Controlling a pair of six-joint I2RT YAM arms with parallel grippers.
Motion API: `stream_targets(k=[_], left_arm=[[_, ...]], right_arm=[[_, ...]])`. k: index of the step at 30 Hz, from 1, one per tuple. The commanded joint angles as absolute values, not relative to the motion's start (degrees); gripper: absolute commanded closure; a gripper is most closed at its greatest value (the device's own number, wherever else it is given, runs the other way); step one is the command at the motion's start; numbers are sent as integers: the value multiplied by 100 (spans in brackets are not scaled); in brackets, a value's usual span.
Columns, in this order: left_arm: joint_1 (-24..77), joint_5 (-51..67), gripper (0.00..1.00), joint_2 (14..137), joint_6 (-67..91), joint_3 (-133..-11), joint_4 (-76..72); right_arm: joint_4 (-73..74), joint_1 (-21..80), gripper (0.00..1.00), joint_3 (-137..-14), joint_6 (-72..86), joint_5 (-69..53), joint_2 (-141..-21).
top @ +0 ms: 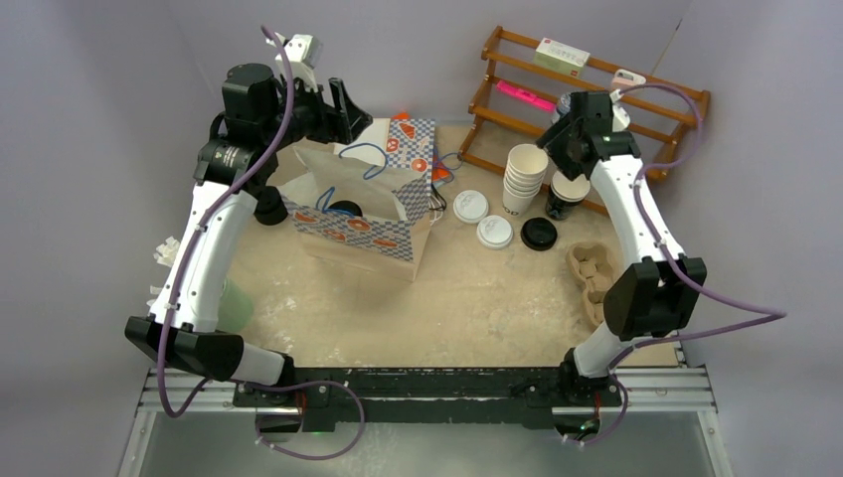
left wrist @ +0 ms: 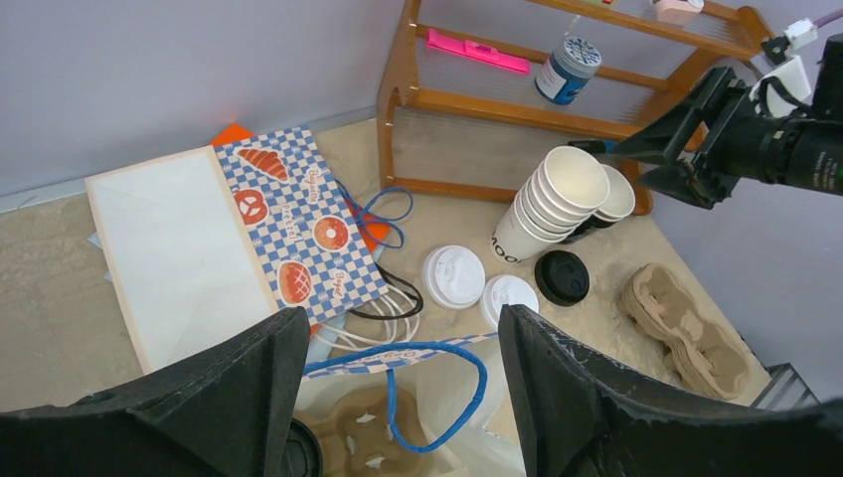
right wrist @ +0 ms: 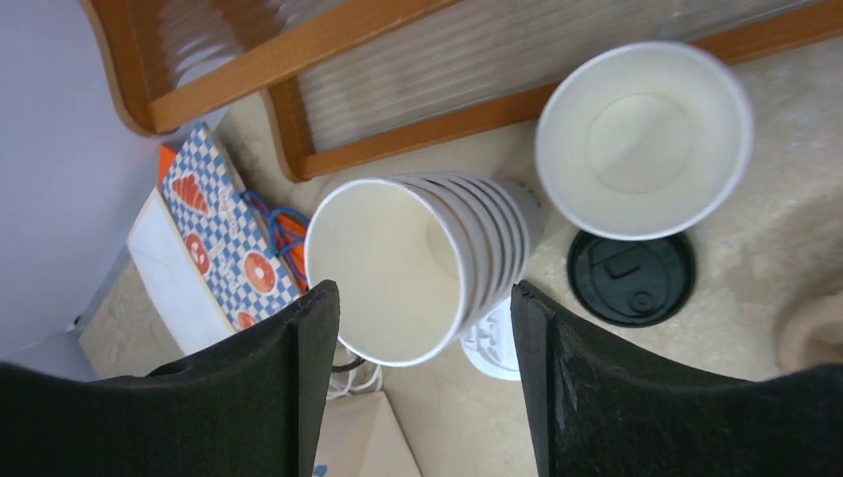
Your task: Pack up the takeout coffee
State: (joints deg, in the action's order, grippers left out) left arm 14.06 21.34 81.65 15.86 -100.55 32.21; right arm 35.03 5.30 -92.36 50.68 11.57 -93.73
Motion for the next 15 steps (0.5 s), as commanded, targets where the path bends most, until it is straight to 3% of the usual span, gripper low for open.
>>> stream_targets(k=[1, 4, 7, 15], left_arm=[[1450, 2257, 27, 8147, 1560, -10244, 3037], [1450, 2276, 27, 8134, 1582, -10223, 3032], [1450, 2302, 27, 8086, 1591, -10157, 3032], [1502, 2358, 27, 8024, 1626, -10037, 3032]], right_arm=[[4446, 205, 36, -9680, 4964, 1776, -9220], [4733, 12, 51, -9569, 5131, 2087, -9188], [4755, -337, 60, -9320, 5192, 2094, -9218], [4765, -439, 65, -9225, 5352, 2169, -9832]])
